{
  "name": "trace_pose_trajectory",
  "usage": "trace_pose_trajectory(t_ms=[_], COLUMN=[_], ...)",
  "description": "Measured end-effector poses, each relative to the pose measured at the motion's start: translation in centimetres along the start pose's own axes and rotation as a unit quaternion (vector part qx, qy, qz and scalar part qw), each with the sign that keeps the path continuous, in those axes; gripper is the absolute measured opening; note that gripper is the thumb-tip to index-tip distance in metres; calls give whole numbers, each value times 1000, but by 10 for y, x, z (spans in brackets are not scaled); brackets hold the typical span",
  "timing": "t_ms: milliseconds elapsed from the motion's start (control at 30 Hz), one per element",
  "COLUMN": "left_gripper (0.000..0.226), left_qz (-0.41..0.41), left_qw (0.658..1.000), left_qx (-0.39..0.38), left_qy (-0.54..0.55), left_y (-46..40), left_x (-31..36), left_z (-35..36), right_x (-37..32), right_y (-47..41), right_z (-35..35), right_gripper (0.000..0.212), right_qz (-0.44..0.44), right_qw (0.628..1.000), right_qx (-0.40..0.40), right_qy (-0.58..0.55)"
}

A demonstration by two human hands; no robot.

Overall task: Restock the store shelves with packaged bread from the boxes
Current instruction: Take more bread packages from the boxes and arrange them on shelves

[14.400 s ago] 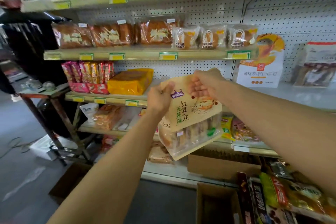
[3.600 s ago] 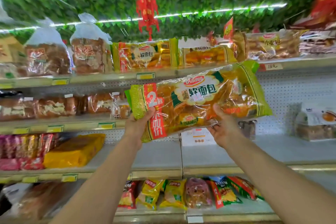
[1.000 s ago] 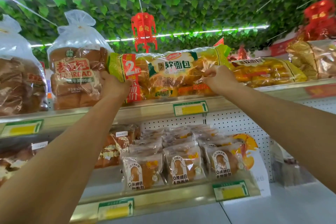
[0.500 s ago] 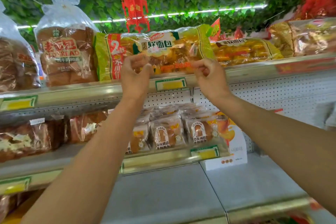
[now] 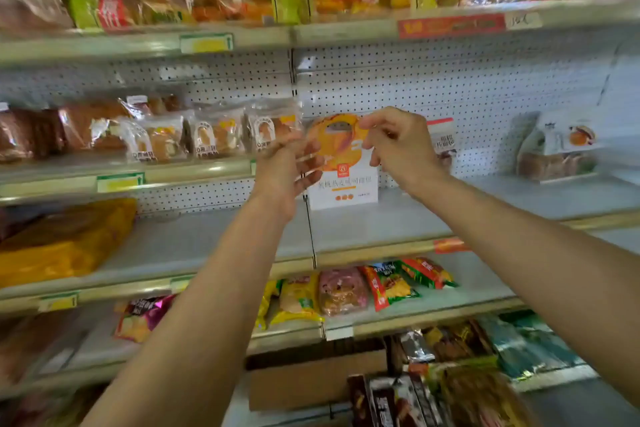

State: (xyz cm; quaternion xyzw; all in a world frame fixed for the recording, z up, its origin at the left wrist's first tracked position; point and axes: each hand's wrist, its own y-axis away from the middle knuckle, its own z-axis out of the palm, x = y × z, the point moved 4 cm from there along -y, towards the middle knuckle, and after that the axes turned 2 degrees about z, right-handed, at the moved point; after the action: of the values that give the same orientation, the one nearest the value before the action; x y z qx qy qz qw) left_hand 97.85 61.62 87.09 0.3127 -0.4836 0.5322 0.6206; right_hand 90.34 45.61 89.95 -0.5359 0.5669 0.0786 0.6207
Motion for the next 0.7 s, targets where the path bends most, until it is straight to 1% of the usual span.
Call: trace_pose_trajectory(t_ms=[67, 200, 400, 533, 633, 700], left_gripper=[11, 6, 7, 9, 7, 10], left_qz=[-33, -85, -161, -208, -256, -293], left_qw=[999, 996, 987, 977, 965, 955], left_qx=[11, 26, 19, 23, 19, 29], left_qy=[-3, -15, -13, -39, -50, -46], left_y=[26, 67, 104, 115, 117, 118], left_x=[-29, -83, -155, -206, -254, -288], left_z=[12, 32, 57, 55, 46, 38], right_x=[16, 48, 97, 152, 195, 224], right_y=[28, 74, 118, 145, 165, 177], right_z=[-21, -56, -86, -89, -89, -91], right_gripper=[26, 25, 18, 15, 17, 16], right_qz=[36, 94, 182, 241, 300, 336], right_qw=[999, 992, 973, 958, 941, 929], right_qx=[-27, -78, -140, -152, -151, -153], right_qy=[1, 22, 38, 46, 45, 37])
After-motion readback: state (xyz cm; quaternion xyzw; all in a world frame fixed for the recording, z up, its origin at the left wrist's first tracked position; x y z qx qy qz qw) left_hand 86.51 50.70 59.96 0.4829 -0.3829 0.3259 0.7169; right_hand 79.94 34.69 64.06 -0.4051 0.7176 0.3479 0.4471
